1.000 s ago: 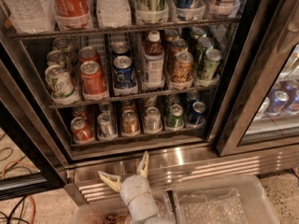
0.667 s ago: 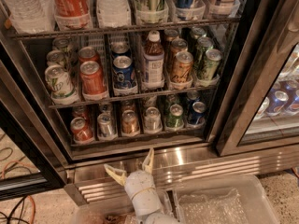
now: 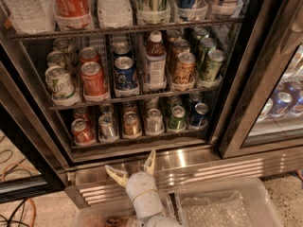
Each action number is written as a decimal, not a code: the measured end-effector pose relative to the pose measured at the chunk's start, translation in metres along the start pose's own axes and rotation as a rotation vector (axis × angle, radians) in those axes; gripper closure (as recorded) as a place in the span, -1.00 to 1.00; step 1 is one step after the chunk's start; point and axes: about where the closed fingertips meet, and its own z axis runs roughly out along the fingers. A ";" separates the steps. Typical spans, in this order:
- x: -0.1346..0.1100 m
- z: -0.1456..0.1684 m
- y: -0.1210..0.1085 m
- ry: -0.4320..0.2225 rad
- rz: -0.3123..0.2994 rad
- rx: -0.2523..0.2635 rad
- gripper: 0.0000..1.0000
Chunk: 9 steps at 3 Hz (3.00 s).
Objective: Pick orange can from bottom shelf of fridge
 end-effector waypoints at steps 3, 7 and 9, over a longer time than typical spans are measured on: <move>-0.003 0.016 0.010 -0.046 -0.033 0.022 -1.00; -0.007 0.046 -0.008 -0.063 -0.066 0.120 -0.58; -0.008 0.057 -0.018 -0.070 -0.056 0.163 -0.32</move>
Offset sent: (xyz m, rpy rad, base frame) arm 0.0081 0.0161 0.0031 -0.0096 -0.0624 -0.0186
